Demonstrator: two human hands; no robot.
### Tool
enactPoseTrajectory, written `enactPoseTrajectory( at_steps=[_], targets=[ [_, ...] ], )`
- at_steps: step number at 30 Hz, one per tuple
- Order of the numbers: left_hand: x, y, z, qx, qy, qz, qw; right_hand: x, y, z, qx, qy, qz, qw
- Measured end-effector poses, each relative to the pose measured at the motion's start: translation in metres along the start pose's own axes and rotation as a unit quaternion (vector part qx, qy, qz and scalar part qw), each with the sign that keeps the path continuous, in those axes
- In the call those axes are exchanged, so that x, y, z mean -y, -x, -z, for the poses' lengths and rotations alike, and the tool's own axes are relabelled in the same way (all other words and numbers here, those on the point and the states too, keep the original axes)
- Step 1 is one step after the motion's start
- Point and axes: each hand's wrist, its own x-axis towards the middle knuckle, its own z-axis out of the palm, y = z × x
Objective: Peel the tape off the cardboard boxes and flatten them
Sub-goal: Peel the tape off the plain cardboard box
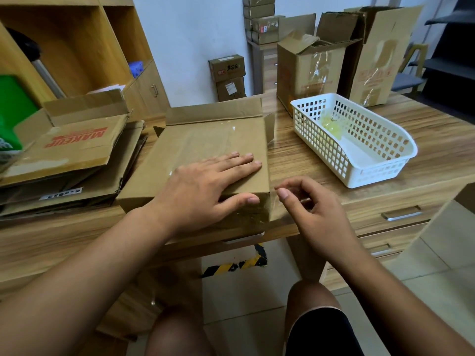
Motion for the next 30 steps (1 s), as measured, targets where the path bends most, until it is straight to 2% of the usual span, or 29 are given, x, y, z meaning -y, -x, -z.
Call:
enactPoseTrajectory(
  at_steps=[5,9,12,15,17,21,25,30],
  targets=[
    [0.001,0.000,0.001,0.001,0.015,0.002,1.000,0.014,-0.005,-0.009,0.038,-0.042,-0.068,0.996],
    [0.005,0.000,0.008,0.011,0.053,0.043,0.998,0.022,-0.009,-0.023,0.053,-0.018,-0.086,0.995],
    [0.020,0.003,0.016,0.014,0.045,0.124,0.991,0.024,-0.008,-0.030,0.048,-0.029,-0.100,0.993],
    [0.049,0.010,0.018,0.018,0.087,0.241,0.967,0.023,-0.005,-0.034,0.043,-0.040,-0.112,0.992],
    [0.063,0.014,0.014,0.046,0.115,0.283,0.951,0.025,-0.003,-0.036,0.039,-0.057,-0.121,0.990],
    [0.067,0.019,0.011,0.048,0.112,0.283,0.951,0.028,0.001,-0.042,0.042,-0.081,-0.121,0.988],
    [0.069,0.024,0.012,-0.008,0.100,0.278,0.955,0.030,0.000,-0.045,0.047,-0.075,-0.108,0.990],
    [0.086,0.029,0.008,-0.085,0.162,0.281,0.942,0.037,-0.007,-0.049,0.041,-0.053,-0.047,0.997]
  ],
)
